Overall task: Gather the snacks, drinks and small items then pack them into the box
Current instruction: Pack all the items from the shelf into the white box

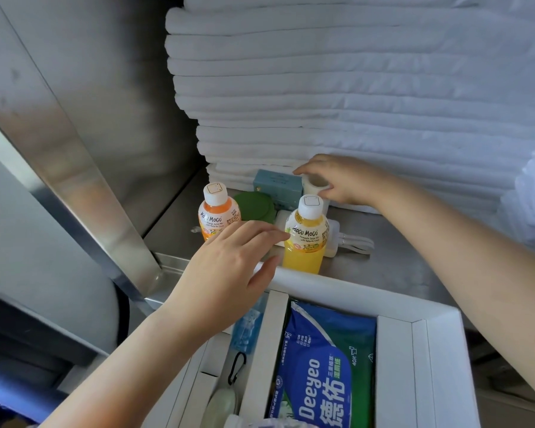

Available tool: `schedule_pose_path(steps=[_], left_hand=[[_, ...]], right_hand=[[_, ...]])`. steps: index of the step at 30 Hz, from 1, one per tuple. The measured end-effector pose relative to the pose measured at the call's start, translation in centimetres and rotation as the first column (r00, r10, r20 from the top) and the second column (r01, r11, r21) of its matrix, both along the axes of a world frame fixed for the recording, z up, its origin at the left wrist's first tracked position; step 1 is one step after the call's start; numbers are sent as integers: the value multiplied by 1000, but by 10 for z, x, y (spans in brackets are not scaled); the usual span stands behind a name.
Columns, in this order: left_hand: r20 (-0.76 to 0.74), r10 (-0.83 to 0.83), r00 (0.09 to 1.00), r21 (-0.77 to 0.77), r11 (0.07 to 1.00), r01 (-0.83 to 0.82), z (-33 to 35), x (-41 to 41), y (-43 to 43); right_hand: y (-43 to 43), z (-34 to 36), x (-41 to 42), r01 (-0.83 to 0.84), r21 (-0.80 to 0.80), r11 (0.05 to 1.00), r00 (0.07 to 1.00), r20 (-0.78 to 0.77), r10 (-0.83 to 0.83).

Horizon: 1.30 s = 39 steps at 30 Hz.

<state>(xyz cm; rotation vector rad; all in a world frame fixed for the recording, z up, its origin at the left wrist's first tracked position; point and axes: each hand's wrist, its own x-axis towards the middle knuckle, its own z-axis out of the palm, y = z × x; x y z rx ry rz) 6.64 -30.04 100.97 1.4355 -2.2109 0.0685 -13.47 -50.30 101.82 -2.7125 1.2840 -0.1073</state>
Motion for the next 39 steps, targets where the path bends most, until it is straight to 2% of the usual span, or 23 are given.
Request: schedule_pose_path(steps=[7, 13, 18, 23, 26, 29, 35, 39], left_hand=[[11, 10, 1000, 25, 1000, -10, 1, 2, 2], [-12, 1, 1000, -3, 1000, -1, 3, -1, 1], [-20, -21, 1000, -42, 999, 20, 12, -10, -3], [-57, -19, 998, -114, 993, 13, 25, -25, -7], [-108, -8, 994, -152, 988, -9, 32, -35, -9], [-112, 5, 994, -167, 986, -23, 36, -42, -10], [-112, -31, 993, -187, 982, 10, 37, -41, -4], [-146, -22, 989, -103, 995, 7, 32, -29, 13]], right_hand=[[9, 15, -7, -7, -32, 999, 1000, -7, 7], [37, 36, -19, 78, -54, 995, 996, 56, -75], [72, 57, -35, 175, -211, 962, 982, 107, -155], [114, 78, -54, 206, -375, 904, 964, 235, -122], [143, 87, -58, 207, -411, 888, 951, 296, -85], [167, 92, -57, 187, -384, 904, 937, 347, -46], [196, 92, -46, 68, -180, 981, 880, 475, 26], [200, 83, -38, -42, -44, 998, 860, 507, 59]])
